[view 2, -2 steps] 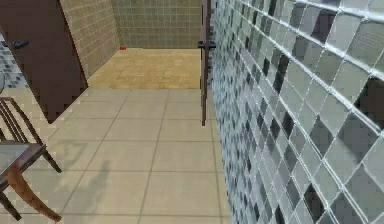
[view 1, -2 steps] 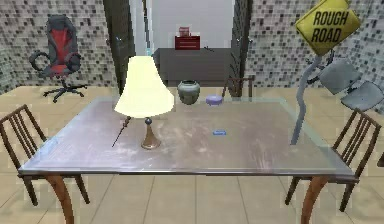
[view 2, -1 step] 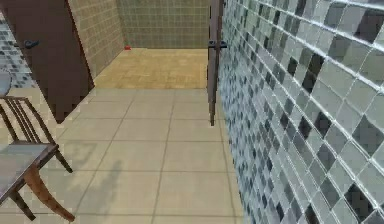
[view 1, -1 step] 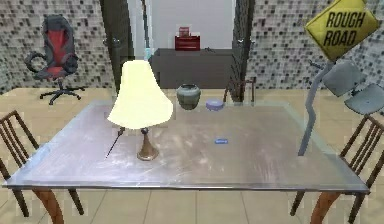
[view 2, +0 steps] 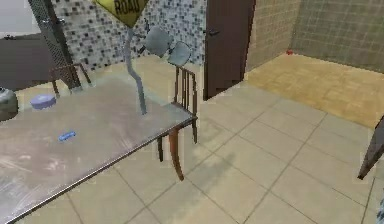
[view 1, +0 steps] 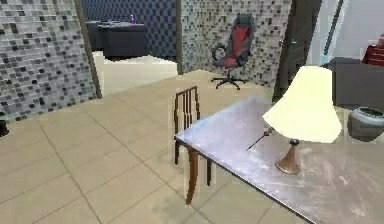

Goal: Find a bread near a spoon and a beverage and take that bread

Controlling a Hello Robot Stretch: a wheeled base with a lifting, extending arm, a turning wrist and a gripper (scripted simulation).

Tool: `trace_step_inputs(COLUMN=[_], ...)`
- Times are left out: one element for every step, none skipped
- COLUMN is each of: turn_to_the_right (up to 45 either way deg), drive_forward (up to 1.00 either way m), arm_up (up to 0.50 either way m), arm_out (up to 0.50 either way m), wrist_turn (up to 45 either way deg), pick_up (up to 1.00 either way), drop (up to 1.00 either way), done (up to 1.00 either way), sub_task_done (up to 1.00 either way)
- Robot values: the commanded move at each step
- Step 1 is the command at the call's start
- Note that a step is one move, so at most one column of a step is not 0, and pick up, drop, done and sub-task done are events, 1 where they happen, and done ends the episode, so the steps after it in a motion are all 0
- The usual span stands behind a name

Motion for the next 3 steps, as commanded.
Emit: trace_step_inputs(turn_to_the_right=[-24.0,0.0,-24.0], drive_forward=[0.0,1.0,0.0], arm_up=[0.0,0.0,0.0], arm_out=[0.0,0.0,0.0], wrist_turn=[0.0,0.0,0.0], pick_up=[0.0,0.0,0.0], drop=[0.0,0.0,0.0], done=[0.0,0.0,0.0], sub_task_done=[0.0,0.0,0.0])
